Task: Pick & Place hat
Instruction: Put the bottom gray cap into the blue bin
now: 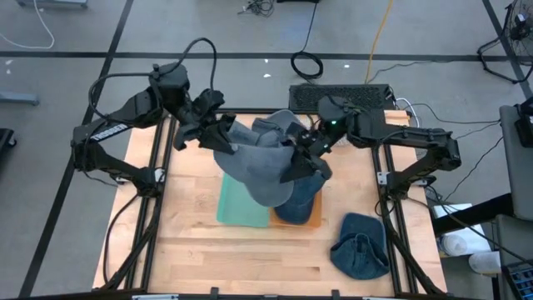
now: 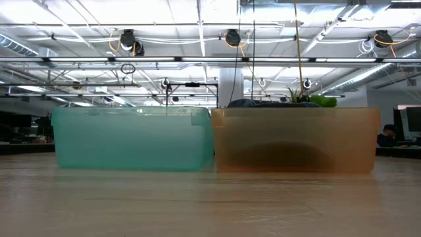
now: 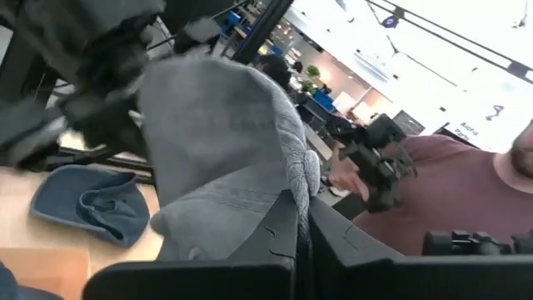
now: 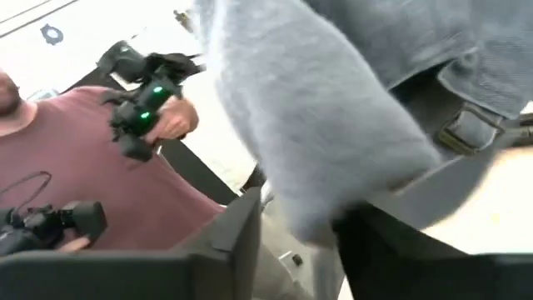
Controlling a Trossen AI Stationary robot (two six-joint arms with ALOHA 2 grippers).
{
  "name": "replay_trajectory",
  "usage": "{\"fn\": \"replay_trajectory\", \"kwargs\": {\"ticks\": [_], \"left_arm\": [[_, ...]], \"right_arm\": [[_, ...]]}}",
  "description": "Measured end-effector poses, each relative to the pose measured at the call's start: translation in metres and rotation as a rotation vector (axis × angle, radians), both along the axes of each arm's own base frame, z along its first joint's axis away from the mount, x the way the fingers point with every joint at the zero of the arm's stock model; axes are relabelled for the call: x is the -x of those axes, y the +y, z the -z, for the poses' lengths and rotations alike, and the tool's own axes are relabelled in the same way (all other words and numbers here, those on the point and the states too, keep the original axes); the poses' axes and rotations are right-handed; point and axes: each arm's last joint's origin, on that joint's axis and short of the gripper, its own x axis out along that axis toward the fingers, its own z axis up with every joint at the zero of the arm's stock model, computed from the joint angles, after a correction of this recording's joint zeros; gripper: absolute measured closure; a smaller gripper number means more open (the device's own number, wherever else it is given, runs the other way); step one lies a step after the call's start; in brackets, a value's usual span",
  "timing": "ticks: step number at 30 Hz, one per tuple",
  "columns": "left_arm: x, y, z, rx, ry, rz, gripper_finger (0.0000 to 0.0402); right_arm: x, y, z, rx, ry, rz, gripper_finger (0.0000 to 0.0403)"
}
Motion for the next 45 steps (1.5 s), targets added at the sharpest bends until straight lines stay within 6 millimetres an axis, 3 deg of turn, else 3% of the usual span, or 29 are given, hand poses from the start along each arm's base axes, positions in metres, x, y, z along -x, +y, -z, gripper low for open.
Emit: {"fn": "replay_trajectory", "kwargs": {"ticks": [6,13,19,25,37,45], "left_arm": [[0.008,0.007,0.003,0.025,0.052,0.05,0.0399],[0.009,0.007,0.007,0.037,0.084,0.071,0.0399],[0.008,0.001,0.028,-0.042,0.214,-0.013,0.0399],[0.007,-0.007,0.039,-0.24,0.235,-0.116,0.04],[-0.007,-0.023,0.054,-0.416,0.313,-0.19,0.04],[-0.024,-0.034,0.09,-0.488,0.433,-0.189,0.04]], "right_arm": [[0.03,0.003,-0.025,0.043,-0.13,-0.013,0.022],[0.073,-0.001,-0.056,0.127,-0.303,0.14,0.0226],[0.095,-0.003,-0.072,0.313,-0.498,0.344,0.0231],[0.093,-0.006,-0.073,0.374,-0.521,0.478,0.0231],[0.091,-0.006,-0.075,0.407,-0.572,0.477,0.0231],[0.091,-0.006,-0.075,0.408,-0.568,0.476,0.0225]]}}
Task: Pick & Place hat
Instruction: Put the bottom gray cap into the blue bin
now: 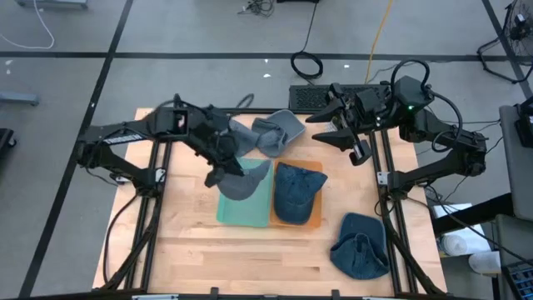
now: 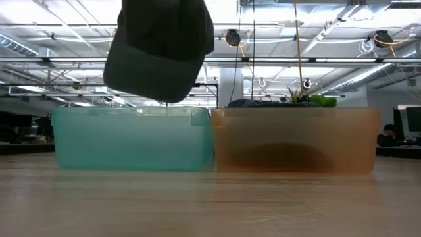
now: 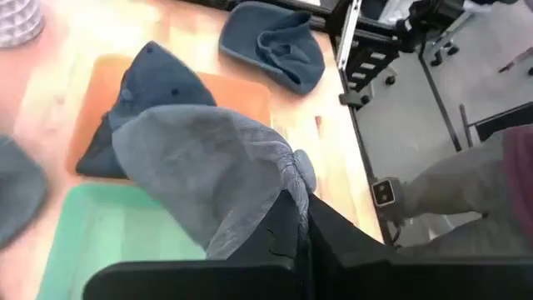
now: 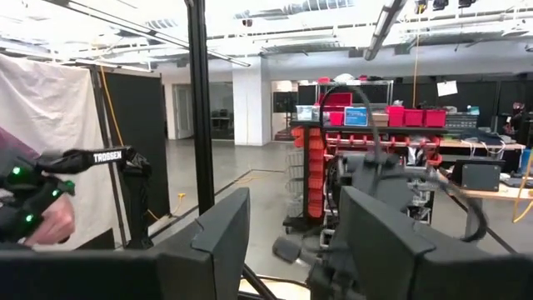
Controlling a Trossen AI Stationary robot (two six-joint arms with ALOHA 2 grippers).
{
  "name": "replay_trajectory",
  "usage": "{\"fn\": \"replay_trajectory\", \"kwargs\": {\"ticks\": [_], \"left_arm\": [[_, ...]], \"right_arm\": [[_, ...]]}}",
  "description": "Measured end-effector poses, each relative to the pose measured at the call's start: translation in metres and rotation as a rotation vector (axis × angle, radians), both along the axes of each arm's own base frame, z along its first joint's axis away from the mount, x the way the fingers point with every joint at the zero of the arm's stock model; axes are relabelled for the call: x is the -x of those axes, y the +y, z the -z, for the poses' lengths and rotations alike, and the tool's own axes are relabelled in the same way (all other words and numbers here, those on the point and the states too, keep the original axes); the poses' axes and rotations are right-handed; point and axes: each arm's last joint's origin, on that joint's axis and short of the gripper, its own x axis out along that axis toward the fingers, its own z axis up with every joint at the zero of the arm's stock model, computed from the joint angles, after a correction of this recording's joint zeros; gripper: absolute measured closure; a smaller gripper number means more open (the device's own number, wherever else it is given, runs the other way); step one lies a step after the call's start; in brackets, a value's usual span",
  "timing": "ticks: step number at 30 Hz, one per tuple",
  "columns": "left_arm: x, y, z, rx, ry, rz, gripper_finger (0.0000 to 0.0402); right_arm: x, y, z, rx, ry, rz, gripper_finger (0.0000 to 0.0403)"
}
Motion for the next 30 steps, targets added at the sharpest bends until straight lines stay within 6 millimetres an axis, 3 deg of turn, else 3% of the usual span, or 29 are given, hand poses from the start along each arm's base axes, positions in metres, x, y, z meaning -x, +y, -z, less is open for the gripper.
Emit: {"fn": "replay_trajectory", "kwargs": {"ticks": [4,9,17,30], "left_arm": [[-0.008,-0.002,0.025,0.023,0.029,-0.009,0.04],[-0.013,-0.009,0.036,0.073,-0.004,0.02,0.04],[-0.013,-0.015,0.072,0.067,0.07,-0.019,0.04],[-0.01,0.013,0.131,0.084,0.09,-0.128,0.04]], "right_arm": [[0.0,0.0,0.0,0.0,0.0,0.0,0.0228],[0.0,0.0,0.0,0.007,-0.001,0.001,0.0228],[0.0,0.0,0.0,0.024,-0.004,0.005,0.0223],[0.0,0.0,0.0,0.023,-0.004,0.008,0.0218]]}}
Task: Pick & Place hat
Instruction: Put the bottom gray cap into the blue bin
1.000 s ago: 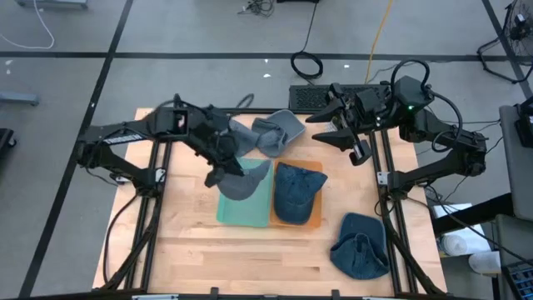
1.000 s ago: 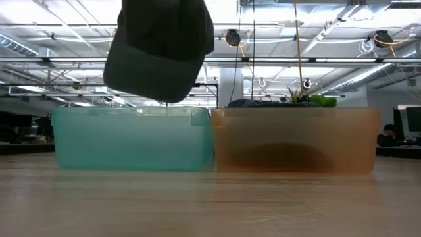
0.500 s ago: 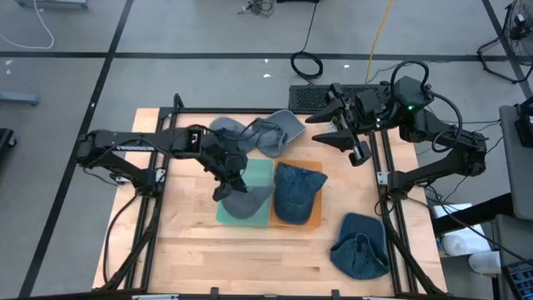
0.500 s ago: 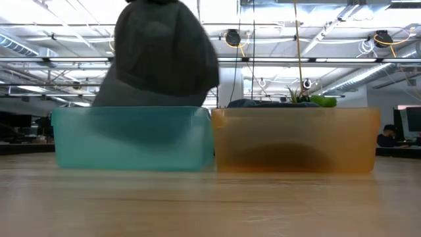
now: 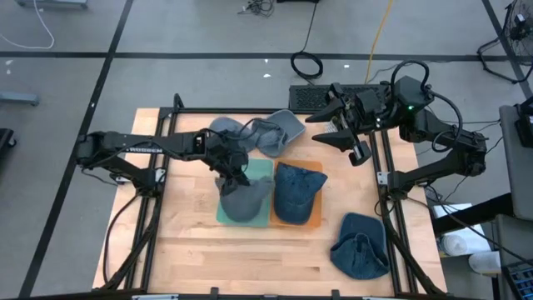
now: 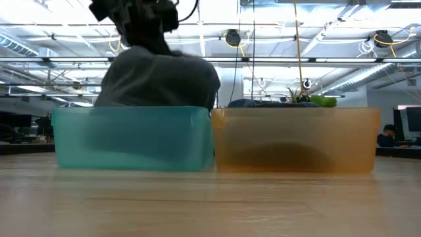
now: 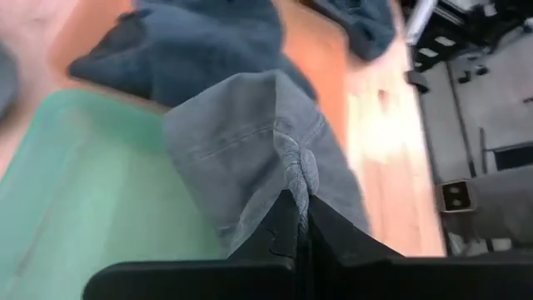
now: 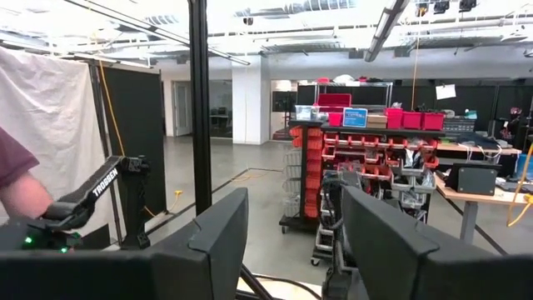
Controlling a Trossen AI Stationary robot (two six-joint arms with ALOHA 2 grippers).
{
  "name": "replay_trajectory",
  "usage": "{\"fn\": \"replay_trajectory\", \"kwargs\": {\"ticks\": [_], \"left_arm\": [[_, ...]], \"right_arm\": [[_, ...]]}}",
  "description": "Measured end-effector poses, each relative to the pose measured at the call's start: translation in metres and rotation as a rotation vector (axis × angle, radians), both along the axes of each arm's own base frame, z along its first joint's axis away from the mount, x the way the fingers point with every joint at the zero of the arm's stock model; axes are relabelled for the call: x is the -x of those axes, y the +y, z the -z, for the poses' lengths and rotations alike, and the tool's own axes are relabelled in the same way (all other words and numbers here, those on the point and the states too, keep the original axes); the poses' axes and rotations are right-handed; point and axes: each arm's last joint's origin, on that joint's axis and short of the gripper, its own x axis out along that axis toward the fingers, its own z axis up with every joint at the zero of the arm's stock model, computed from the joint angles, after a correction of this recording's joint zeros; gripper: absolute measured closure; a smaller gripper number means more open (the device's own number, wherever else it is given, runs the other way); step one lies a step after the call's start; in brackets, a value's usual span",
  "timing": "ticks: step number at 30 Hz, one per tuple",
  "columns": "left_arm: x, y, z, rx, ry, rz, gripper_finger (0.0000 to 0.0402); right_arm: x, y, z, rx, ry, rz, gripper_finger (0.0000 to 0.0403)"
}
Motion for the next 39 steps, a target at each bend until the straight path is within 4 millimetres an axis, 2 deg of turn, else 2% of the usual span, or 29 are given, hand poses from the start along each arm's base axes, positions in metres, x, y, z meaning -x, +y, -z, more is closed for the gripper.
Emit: {"fn": "replay_trajectory", "kwargs": {"ticks": [3,9,20,23,29,35,39], "left_arm": [[0.002,0.007,0.01,-0.019,0.011,-0.041,0.04],[0.006,0.022,0.017,-0.126,0.023,-0.126,0.04],[0.008,0.03,0.037,-0.276,0.178,-0.264,0.0399],[0.001,0.03,0.041,-0.304,0.171,-0.264,0.0398],[-0.012,0.028,0.066,-0.283,0.222,-0.197,0.0398],[-0.024,0.026,0.077,-0.288,0.189,-0.19,0.0399],[-0.03,0.027,0.094,-0.298,0.223,-0.167,0.0399]], "right_arm": [[-0.001,0.0,0.001,-0.001,0.003,0.001,0.022],[-0.006,-0.001,0.003,-0.002,0.014,0.001,0.0216],[-0.015,-0.002,0.009,-0.006,0.044,0.001,0.0216],[-0.015,-0.002,0.009,-0.006,0.041,0.001,0.0218],[-0.015,-0.002,0.009,-0.006,0.043,0.001,0.0218],[-0.015,-0.002,0.009,-0.006,0.044,0.001,0.0217],[-0.015,-0.002,0.009,-0.006,0.042,0.001,0.0217]]}}
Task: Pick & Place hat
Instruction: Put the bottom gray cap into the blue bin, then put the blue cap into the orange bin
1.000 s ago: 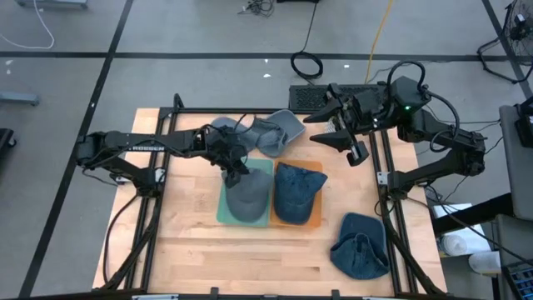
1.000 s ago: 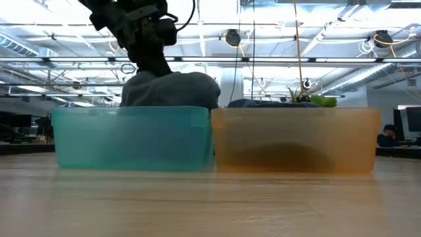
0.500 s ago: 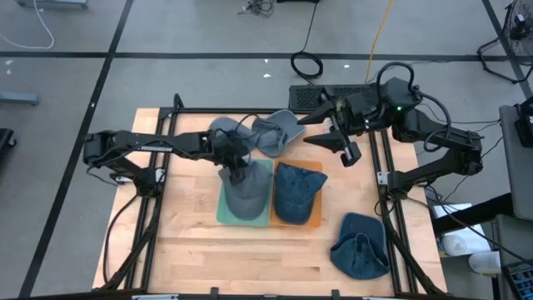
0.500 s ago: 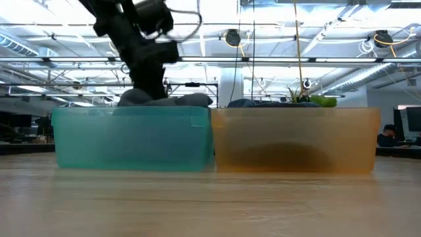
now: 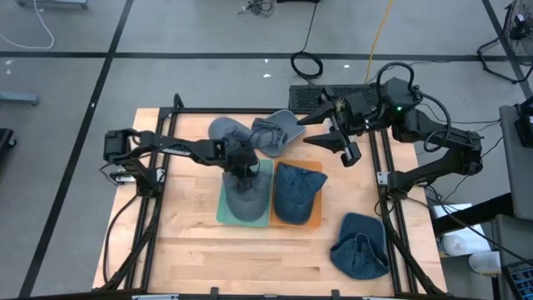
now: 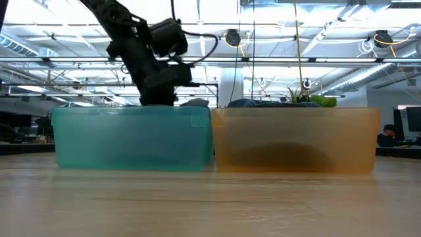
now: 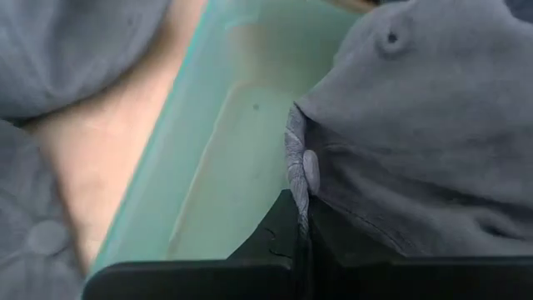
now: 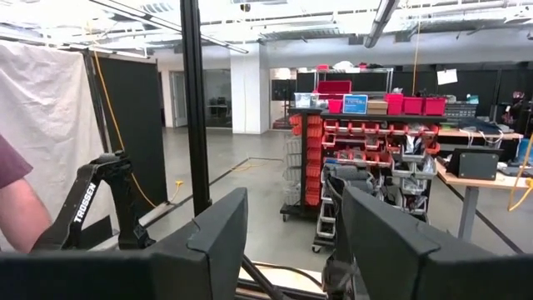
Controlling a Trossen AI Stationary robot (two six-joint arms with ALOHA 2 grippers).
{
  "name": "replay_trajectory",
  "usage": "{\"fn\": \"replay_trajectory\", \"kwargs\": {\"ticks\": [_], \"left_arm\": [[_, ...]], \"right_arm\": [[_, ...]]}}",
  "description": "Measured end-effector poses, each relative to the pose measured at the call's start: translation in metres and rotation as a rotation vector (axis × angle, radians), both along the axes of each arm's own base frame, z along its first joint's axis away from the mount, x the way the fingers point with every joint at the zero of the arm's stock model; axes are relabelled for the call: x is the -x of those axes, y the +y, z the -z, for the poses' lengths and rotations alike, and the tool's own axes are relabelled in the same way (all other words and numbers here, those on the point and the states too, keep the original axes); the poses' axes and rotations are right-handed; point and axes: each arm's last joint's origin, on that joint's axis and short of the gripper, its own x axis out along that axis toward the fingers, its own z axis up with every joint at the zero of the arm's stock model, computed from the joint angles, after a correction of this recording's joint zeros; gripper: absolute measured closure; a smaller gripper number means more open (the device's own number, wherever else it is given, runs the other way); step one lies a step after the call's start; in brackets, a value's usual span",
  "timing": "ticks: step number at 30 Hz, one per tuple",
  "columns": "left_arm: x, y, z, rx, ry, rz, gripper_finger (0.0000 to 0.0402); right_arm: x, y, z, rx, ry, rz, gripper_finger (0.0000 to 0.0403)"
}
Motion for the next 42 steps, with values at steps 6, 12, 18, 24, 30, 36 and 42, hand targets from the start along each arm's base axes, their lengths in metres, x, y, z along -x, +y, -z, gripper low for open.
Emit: {"fn": "replay_trajectory", "kwargs": {"ticks": [6,12,18,24,30,36,42], "left_arm": [[-0.001,0.0,0.014,0.015,0.057,-0.018,0.0394],[0.004,0.0,-0.005,0.044,0.008,-0.06,0.0349],[0.012,-0.001,-0.031,-0.03,-0.074,-0.034,0.029],[0.021,0.002,-0.051,-0.093,-0.131,-0.081,0.0211],[0.031,-0.001,-0.072,-0.058,-0.204,-0.072,0.0138],[0.048,-0.006,-0.105,-0.027,-0.35,-0.053,0.0084],[0.068,-0.014,-0.144,0.059,-0.58,-0.012,0.0053]], "right_arm": [[0.0,0.0,0.0,0.0,0.0,0.0,0.0218],[0.0,0.0,0.0,0.0,0.0,0.0,0.0219],[0.0,0.0,0.0,0.0,0.0,0.0,0.0216],[0.0,0.0,0.0,0.0,0.0,-0.001,0.0217],[0.0,0.0,0.0,0.0,0.0,0.0,0.0219],[0.0,0.0,0.0,-0.024,0.007,-0.005,0.022],[0.0,0.0,0.001,-0.112,0.05,-0.02,0.0184]]}}
